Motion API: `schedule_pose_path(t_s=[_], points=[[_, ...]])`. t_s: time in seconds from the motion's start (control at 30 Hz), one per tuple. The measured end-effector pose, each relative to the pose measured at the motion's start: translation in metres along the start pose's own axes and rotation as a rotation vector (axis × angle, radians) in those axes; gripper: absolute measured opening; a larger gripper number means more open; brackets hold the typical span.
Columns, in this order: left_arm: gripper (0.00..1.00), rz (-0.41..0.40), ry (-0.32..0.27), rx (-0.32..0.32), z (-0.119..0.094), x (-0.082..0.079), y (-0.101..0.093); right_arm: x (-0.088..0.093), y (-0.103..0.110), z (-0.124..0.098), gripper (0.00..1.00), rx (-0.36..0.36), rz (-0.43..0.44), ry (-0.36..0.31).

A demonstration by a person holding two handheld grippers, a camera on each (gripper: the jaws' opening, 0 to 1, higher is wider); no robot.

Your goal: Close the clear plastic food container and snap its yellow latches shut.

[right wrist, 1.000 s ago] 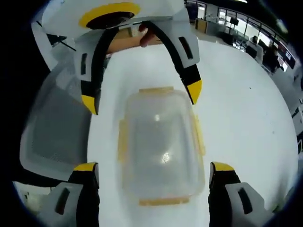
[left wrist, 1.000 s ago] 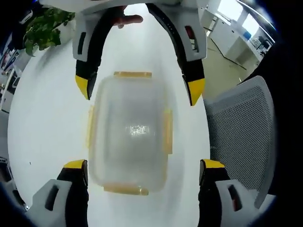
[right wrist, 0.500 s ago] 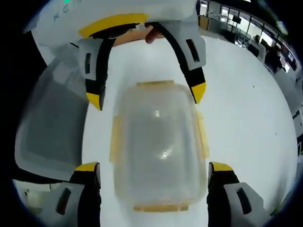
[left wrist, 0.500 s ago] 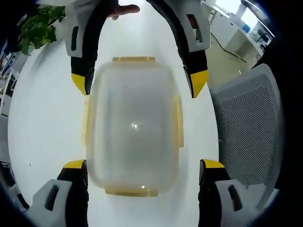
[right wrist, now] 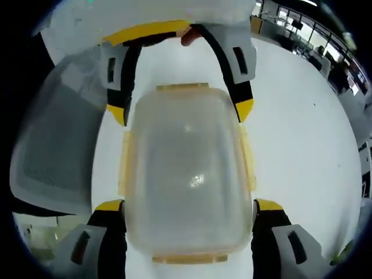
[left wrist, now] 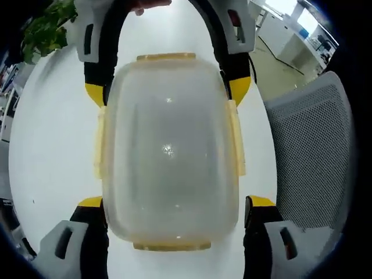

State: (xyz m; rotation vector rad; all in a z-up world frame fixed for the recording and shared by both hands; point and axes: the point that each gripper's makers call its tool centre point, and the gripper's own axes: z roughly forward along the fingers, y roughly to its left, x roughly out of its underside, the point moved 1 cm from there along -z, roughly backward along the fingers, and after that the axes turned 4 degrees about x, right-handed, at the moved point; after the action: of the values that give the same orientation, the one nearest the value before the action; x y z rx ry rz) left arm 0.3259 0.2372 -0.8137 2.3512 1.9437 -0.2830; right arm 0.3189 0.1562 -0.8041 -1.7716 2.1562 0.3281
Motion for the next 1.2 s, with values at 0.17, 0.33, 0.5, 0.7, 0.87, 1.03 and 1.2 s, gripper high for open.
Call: schedule_pose_path(t_s=[0.17,0.33,0.5,0.7,0.87,1.03,1.2], points=[[0.96,-0.033,0.005,-0.030,0.005,0.000,0.006,0.001,0.000,0.002,0.91,-0.010,0.001,0.001],[0.99,-0.060,-0.012,0.004,0.008,0.002,0.002,-0.001,0.002,0.003,0.91,-0.019,-0.012,-0.009],[0.99,-0.062,-0.009,-0.002,0.008,0.003,0.001,-0.003,0.002,0.002,0.91,-0.009,-0.011,-0.047],[0.99,-0.064,0.019,-0.008,0.009,0.004,0.002,-0.004,0.002,0.003,0.91,-0.005,-0.011,-0.055],[0.99,-0.063,0.017,-0.010,0.009,0.005,0.004,-0.004,0.001,0.003,0.91,-0.004,-0.011,-0.059],[0.98,-0.057,0.044,-0.031,0.006,0.007,0.004,-0.005,0.001,0.004,0.91,-0.007,0.000,-0.055],[0.96,-0.023,0.043,-0.061,0.002,0.009,0.010,-0.007,0.000,0.004,0.91,-0.003,0.014,-0.059]])
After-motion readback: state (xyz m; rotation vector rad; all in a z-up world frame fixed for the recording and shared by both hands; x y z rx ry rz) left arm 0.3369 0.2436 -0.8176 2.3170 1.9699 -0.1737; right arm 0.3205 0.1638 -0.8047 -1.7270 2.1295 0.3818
